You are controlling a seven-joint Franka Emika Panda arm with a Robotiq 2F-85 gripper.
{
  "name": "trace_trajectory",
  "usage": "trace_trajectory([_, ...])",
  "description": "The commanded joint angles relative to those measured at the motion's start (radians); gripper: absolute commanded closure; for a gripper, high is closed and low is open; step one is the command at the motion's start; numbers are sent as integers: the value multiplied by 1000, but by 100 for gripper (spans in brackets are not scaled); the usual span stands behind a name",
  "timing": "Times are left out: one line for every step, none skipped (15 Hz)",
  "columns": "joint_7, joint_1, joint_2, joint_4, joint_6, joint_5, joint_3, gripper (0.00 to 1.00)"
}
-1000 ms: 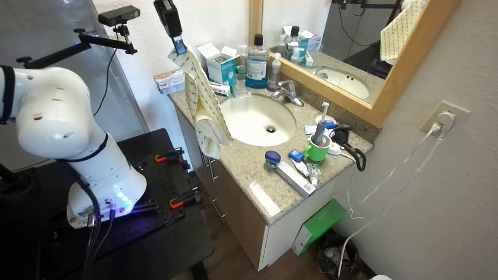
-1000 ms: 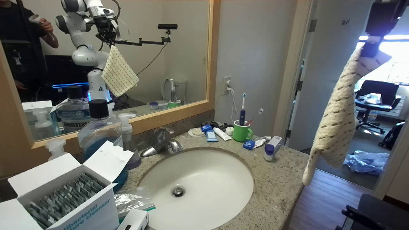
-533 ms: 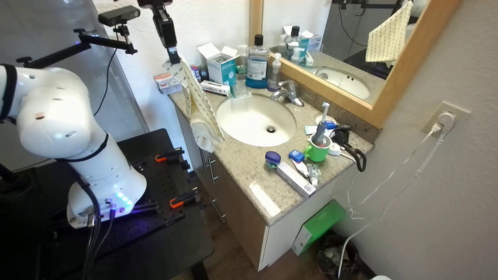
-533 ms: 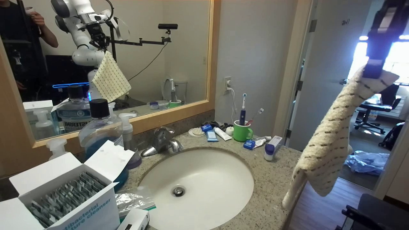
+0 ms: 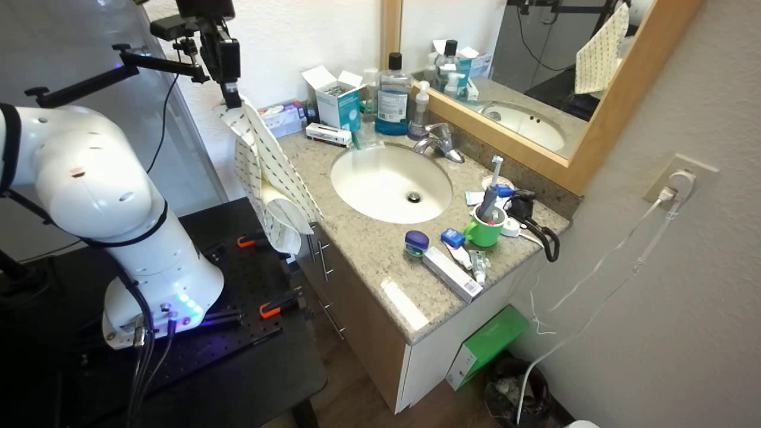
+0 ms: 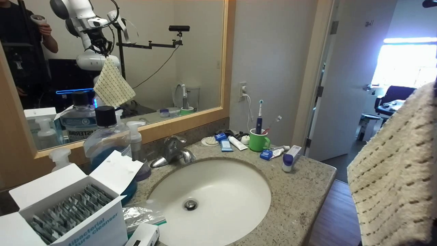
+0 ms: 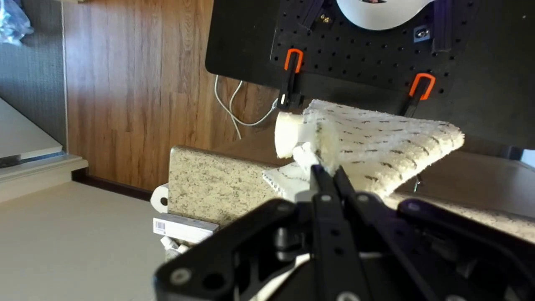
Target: Put the white towel on the left side of the counter
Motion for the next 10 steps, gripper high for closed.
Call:
trace_trajectory([-61, 14, 82, 25, -24, 65, -63, 99])
trace_trajectory([-70, 9, 108, 30, -24, 83, -76, 99])
trace_trajectory([-74, 0, 141, 34, -21, 100, -88, 99])
trace_trajectory([-80, -7, 179, 37, -16, 114, -100, 99])
trace_trajectory([-83, -10, 209, 41, -17, 128, -112, 99])
trace_trajectory([-81, -13, 245, 47, -15, 140, -121, 99])
trace_trajectory([-79, -16, 278, 53, -15, 152, -127, 99])
trace_trajectory([-77, -18, 312, 62, -16, 162, -131, 99])
trace_trajectory([-77, -21, 347, 72, -11, 167, -133, 99])
trace_trajectory([-78, -23, 376, 83, -9, 171, -134, 99])
